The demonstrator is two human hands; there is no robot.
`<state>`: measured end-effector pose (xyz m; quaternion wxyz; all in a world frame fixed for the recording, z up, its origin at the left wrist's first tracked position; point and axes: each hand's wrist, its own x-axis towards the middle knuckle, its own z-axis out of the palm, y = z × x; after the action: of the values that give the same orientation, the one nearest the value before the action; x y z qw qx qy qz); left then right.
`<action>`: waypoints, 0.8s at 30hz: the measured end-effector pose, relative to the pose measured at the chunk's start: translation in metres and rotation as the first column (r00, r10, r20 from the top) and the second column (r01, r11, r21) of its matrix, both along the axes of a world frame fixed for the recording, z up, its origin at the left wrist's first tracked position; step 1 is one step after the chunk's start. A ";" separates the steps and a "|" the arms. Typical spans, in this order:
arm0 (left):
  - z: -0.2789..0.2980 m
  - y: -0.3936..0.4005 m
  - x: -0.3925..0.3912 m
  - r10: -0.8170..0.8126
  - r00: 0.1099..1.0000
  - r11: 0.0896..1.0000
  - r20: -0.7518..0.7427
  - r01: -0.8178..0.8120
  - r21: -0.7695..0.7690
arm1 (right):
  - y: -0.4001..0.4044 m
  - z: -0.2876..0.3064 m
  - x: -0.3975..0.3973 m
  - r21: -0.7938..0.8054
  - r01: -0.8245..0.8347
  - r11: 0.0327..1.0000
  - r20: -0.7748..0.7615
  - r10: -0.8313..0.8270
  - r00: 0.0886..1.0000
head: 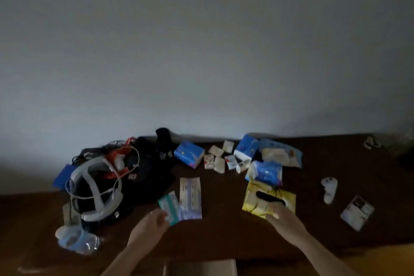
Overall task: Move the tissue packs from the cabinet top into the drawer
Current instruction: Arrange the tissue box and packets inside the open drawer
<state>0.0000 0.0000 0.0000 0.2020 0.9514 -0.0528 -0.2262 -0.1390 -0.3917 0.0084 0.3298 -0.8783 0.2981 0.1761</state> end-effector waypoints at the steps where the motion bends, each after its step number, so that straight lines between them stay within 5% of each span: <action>1: -0.002 -0.012 0.017 -0.044 0.998 0.999 0.044 0.044 0.000 | -0.007 -0.010 0.012 -0.051 -0.021 0.998 0.015 0.022 1.000; 6: -0.052 -0.050 0.059 -0.174 0.984 0.961 -0.043 0.180 0.211 | -0.015 -0.066 0.049 -0.192 -0.128 0.973 -0.185 0.092 0.978; 12: -0.139 -0.054 0.094 -0.330 0.921 0.782 -0.208 0.391 0.485 | -0.002 -0.136 0.051 -0.388 -0.217 0.896 -0.155 0.169 0.973; 15: -0.175 -0.049 0.097 -0.332 0.922 0.790 -0.199 0.387 0.476 | -0.007 -0.155 0.052 -0.472 -0.228 0.852 -0.164 0.170 0.972; 19: -0.185 -0.042 0.097 -0.237 0.971 0.900 -0.004 0.221 0.377 | -0.003 -0.164 0.054 -0.621 -0.205 0.756 -0.115 0.171 0.979; 24: -0.167 -0.029 0.067 -0.259 0.958 0.864 -0.126 0.288 0.413 | 0.035 -0.148 0.030 -0.616 -0.257 0.745 -0.143 0.215 0.966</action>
<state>0.0666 -0.0287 -0.1674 -0.0438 0.9473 -0.1295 -0.2898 -0.1093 -0.3563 -0.1396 -0.0173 -0.9622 0.2365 0.1341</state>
